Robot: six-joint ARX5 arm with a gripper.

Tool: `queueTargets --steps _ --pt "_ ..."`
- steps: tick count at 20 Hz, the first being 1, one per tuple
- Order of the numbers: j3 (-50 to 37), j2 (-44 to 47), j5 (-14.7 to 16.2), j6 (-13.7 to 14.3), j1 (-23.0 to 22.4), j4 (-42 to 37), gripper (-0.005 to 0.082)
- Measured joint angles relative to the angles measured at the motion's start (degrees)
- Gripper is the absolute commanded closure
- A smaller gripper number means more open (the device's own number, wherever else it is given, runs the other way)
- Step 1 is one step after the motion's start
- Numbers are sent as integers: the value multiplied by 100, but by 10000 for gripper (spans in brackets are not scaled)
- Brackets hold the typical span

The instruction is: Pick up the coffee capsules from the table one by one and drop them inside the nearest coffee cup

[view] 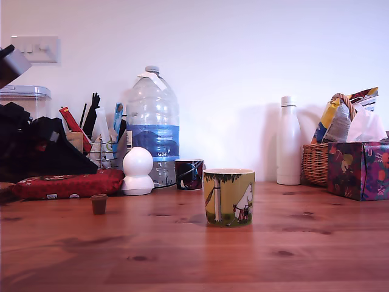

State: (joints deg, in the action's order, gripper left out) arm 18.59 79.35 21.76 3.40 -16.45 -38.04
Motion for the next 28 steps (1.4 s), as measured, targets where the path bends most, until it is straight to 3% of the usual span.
queueTargets --steps 4,10,15,17,18,21,28 --pt "0 0 -153 -2 382 -48 444" --pt "0 0 -42 -28 1226 -57 443" --pt "0 0 22 -26 1233 -57 422" --pt "0 2 22 -26 1231 -57 218" --pt "0 7 13 -28 1231 -57 169" --pt "0 310 24 -26 1231 -227 162" --pt "4 1532 236 -26 1231 -1812 162"
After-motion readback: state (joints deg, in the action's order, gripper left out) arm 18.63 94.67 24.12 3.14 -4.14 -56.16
